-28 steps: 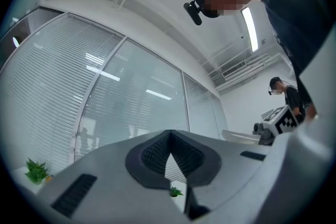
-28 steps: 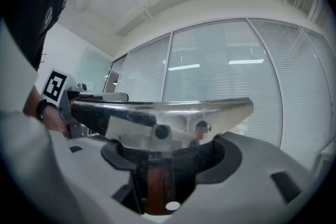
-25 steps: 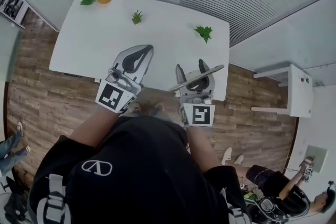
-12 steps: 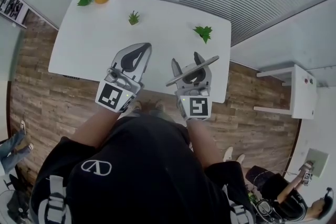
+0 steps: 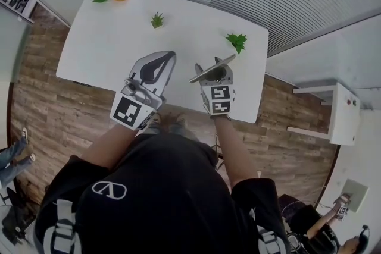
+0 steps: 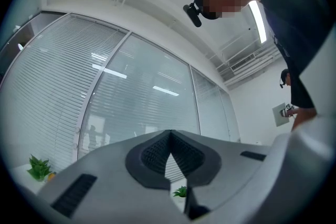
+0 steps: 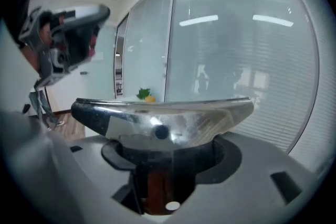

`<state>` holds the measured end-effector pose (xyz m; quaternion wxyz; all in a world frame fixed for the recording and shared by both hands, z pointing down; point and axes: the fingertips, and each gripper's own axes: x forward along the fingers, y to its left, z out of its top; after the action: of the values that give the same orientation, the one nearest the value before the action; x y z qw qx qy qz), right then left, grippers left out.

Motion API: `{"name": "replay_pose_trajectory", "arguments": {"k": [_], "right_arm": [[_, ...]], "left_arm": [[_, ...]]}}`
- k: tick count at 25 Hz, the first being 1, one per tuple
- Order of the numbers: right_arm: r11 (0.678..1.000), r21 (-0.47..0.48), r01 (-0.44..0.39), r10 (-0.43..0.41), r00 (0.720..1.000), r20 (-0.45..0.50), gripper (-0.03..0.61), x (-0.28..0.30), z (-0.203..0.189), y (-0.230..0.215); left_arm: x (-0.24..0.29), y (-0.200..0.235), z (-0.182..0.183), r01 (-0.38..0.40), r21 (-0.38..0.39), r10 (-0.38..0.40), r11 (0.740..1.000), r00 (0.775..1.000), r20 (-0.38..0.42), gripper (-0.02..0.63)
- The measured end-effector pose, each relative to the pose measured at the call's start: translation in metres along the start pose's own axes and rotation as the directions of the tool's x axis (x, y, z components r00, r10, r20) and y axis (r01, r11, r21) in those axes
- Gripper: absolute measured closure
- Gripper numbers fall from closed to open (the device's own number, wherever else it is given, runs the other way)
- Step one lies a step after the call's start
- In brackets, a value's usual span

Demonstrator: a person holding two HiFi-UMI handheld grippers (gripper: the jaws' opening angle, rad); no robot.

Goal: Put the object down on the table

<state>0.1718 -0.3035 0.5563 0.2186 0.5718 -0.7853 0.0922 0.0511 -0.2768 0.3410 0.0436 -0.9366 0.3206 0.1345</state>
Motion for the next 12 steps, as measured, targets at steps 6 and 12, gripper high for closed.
{"name": "replay_pose_trajectory", "arguments": {"k": [6,12], "right_arm": [[0.992,0.01,-0.123,0.115,0.892,-0.437,0.284,0.073,-0.11,-0.004],[0.973,0.03,-0.228,0.197,0.754,-0.627,0.284,0.11,-0.166,0.008]], "left_arm": [[-0.011,0.002,-0.015,-0.006,-0.002,0.005,1.0,0.998,-0.062,0.609],[-0.014,0.01,-0.023,-0.031,0.0,0.031,1.0,0.995,-0.091,0.609]]}}
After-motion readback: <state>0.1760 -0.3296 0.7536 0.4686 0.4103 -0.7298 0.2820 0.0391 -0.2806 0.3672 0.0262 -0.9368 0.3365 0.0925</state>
